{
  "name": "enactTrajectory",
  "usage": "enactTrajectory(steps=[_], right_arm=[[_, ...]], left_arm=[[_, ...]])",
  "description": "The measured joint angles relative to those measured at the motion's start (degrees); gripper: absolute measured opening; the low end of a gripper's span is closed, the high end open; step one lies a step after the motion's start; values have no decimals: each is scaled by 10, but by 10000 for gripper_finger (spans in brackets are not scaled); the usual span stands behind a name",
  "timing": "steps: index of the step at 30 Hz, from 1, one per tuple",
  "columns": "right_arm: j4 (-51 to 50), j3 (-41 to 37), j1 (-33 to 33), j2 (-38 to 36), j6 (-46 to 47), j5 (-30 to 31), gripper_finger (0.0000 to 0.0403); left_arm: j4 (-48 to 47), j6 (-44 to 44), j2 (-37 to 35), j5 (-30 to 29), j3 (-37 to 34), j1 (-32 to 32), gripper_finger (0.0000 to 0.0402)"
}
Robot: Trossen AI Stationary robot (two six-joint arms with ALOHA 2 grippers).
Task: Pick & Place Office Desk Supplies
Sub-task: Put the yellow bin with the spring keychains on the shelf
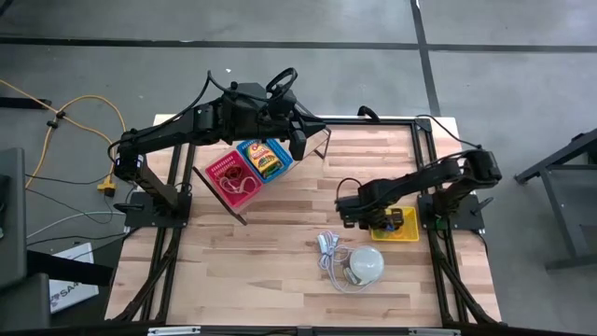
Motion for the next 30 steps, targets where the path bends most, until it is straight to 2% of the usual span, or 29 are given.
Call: enactTrajectory(steps=[20, 30], right_arm=[[4, 0, 0, 14, 2, 27, 71], [13, 0, 0, 35, -1, 20, 68]], left_arm=[[0, 0, 0, 0, 0, 0, 79], [1, 0, 0, 0, 0, 0, 79]])
